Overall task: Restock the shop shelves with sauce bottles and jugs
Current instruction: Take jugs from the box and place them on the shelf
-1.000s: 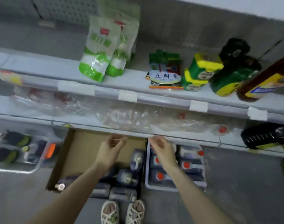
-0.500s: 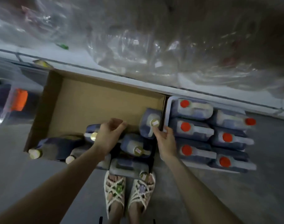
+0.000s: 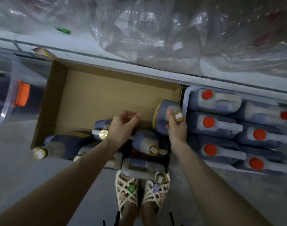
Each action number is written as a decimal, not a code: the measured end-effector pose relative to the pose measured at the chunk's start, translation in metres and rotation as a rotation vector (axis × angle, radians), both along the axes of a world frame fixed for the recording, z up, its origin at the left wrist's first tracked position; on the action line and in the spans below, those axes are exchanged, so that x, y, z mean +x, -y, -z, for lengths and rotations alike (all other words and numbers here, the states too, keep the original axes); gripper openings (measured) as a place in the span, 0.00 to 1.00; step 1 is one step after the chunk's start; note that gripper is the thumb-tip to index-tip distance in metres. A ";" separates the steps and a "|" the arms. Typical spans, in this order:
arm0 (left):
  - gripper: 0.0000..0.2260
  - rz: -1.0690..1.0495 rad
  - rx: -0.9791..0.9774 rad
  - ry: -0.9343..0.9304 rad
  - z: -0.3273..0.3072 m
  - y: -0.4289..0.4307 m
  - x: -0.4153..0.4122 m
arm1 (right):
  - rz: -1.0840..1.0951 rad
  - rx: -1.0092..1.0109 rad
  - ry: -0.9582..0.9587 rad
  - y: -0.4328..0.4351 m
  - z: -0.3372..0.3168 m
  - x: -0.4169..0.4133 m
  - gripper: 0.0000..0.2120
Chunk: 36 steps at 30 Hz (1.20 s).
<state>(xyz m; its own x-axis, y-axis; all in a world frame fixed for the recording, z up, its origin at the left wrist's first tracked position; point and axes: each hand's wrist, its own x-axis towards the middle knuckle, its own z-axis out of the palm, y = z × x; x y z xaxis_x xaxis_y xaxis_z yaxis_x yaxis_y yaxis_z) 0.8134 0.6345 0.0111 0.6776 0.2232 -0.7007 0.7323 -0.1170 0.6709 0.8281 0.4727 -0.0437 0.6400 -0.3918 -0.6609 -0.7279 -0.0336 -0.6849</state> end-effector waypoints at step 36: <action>0.42 0.513 -0.101 0.863 -0.716 0.008 0.142 | -0.441 -0.068 1.006 0.022 -0.866 0.110 0.18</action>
